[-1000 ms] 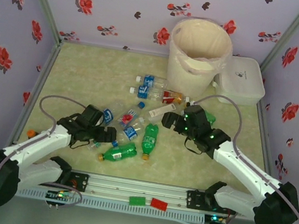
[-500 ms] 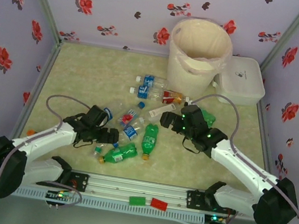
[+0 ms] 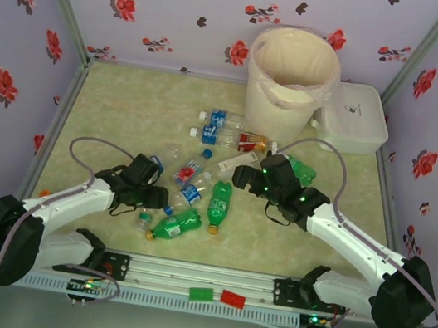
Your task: Put the plastic bottles in the bin
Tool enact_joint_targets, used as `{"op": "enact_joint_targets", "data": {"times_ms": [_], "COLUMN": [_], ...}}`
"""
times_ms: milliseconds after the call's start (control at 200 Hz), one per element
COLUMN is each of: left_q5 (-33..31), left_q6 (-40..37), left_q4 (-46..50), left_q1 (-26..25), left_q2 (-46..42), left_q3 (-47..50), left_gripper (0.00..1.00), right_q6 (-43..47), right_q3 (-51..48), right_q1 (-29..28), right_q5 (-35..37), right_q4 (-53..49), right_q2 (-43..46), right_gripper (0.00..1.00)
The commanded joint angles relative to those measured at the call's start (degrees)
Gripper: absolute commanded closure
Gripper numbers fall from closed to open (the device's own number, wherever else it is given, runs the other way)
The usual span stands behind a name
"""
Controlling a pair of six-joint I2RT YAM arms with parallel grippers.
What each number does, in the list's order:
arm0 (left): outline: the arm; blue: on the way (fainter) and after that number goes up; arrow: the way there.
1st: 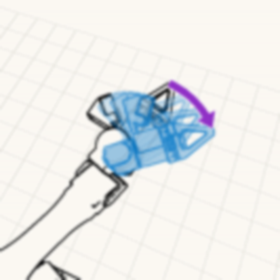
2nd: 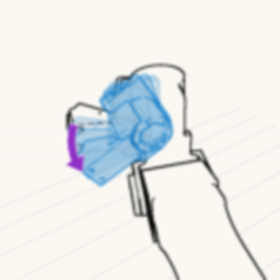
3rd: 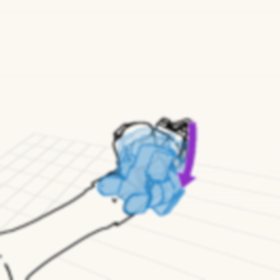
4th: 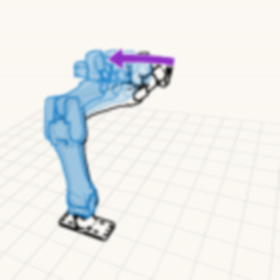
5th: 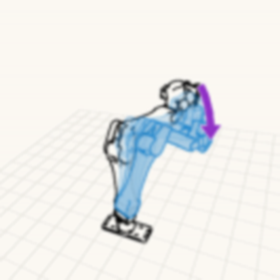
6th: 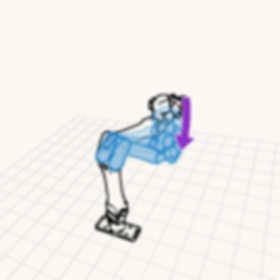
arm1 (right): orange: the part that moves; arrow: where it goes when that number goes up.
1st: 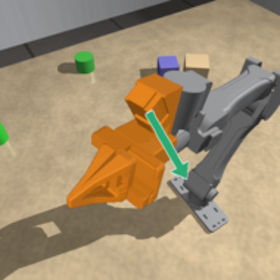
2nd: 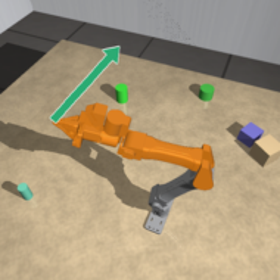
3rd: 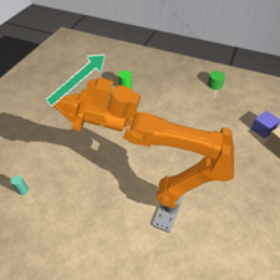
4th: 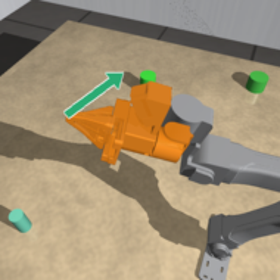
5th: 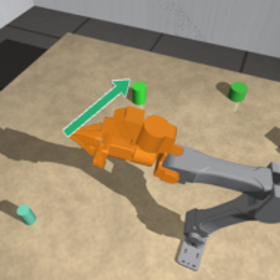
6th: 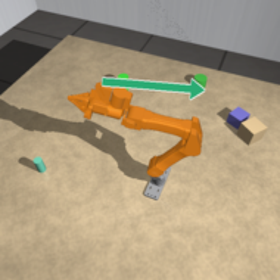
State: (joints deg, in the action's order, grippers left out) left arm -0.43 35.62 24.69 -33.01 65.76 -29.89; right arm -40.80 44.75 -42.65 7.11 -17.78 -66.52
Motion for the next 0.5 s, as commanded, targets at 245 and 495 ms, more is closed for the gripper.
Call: {"op": "enact_joint_targets", "data": {"times_ms": [245,495], "left_q5": [-3.35,-3.58], "left_q6": [-1.14,0.18], "left_q4": [4.99,10.02], "left_q1": [-0.30,-0.30], "left_q2": [-5.99,-12.11], "left_q3": [-2.13,-9.44], "left_gripper": [0.53,0.57], "right_q6": [-1.79,-1.26], "right_q3": [0.01,-0.96], "right_q1": [-0.94,-0.94], "right_q5": [1.86,4.05], "right_q4": [1.70,0.56], "right_q2": [0.86,1.26], "right_gripper": [0.00,0.00]}}
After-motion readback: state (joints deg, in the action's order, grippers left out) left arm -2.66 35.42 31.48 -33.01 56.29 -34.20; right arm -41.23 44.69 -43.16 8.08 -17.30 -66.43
